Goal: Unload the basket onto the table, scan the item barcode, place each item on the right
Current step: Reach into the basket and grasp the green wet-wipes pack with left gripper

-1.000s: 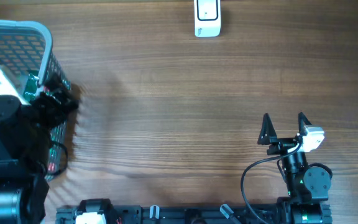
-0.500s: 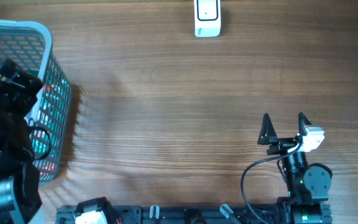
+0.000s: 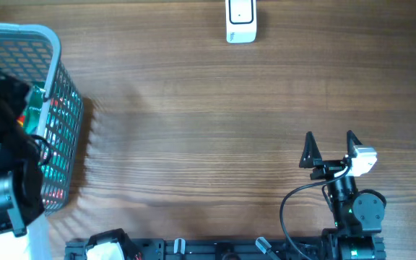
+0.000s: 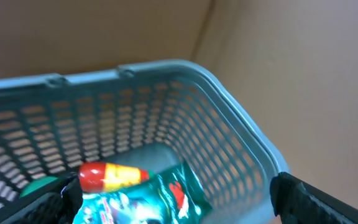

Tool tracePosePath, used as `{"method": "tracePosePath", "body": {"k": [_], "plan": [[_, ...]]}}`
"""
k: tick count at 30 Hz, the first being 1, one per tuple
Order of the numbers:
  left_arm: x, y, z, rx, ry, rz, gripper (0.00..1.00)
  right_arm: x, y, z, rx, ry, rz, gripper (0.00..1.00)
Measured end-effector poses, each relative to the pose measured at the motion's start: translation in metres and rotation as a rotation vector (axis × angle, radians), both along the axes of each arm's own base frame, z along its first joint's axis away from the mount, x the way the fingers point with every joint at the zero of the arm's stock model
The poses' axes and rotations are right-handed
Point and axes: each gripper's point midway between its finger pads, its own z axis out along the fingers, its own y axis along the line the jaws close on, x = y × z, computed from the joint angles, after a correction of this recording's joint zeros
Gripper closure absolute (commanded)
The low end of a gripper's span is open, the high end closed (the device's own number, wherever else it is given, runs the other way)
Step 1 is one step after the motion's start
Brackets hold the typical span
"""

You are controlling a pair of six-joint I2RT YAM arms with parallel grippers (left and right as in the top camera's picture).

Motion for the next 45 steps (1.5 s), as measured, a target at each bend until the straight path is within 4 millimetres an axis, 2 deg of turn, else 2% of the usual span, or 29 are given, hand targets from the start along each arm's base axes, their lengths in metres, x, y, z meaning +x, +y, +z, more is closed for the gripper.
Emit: {"method": "tracePosePath", "body": {"k": [2, 4, 6, 8, 10, 12, 13, 17, 24, 30, 35, 40, 41, 42, 45], "plan": [[-0.013, 0.017, 0.010, 0.009, -0.027, 0.086, 0.00, 0.000, 0.000, 0.000, 0.000, 0.000, 0.000, 0.00], [-0.026, 0.034, 0.008, -0.016, -0.032, 0.168, 0.00, 0.000, 0.000, 0.000, 0.000, 0.000, 0.000, 0.00], [-0.032, 0.050, -0.019, -0.134, 0.007, 0.221, 0.00, 0.000, 0.000, 0.000, 0.000, 0.000, 0.000, 0.00], [-0.027, 0.060, -0.048, -0.251, 0.046, 0.240, 0.00, 0.000, 0.000, 0.000, 0.000, 0.000, 0.000, 0.00], [-0.010, 0.071, -0.097, -0.431, 0.126, 0.237, 0.00, 0.000, 0.000, 0.000, 0.000, 0.000, 0.000, 0.00], [0.003, 0.073, -0.141, -0.584, 0.216, 0.229, 0.00, 0.000, 0.000, 0.000, 0.000, 0.000, 0.000, 0.00], [0.005, 0.072, -0.157, -0.636, 0.254, 0.232, 0.00, 0.000, 0.000, 0.000, 0.000, 0.000, 0.000, 0.01], [0.009, 0.067, -0.206, -0.789, 0.384, 0.243, 0.00, 0.000, 0.000, 0.000, 0.000, 0.000, 0.000, 0.00], [0.005, 0.061, -0.239, -0.860, 0.465, 0.256, 0.00, 0.000, 0.000, 0.000, 0.000, 0.000, 0.000, 0.00], [-0.008, 0.055, -0.280, -0.901, 0.509, 0.279, 0.00, 0.000, 0.000, 0.000, 0.000, 0.000, 0.000, 0.00], [-0.030, 0.063, -0.293, -0.941, 0.511, 0.347, 0.00, 0.000, 0.000, 0.000, 0.000, 0.000, 0.000, 0.00], [-0.036, 0.065, -0.313, -0.946, 0.500, 0.363, 0.00, 0.000, 0.000, 0.000, 0.000, 0.000, 0.000, 0.00], [-0.035, 0.066, -0.319, -0.941, 0.494, 0.361, 0.00, 0.000, 0.000, 0.000, 0.000, 0.000, 0.000, 0.00], [-0.037, 0.063, -0.335, -0.945, 0.495, 0.358, 0.00, 0.000, 0.000, 0.000, 0.000, 0.000, 0.000, 0.00], [-0.031, 0.060, -0.357, -0.945, 0.452, 0.324, 0.01, 0.000, 0.000, 0.000, 0.000, 0.000, 0.000, 0.00]]}}
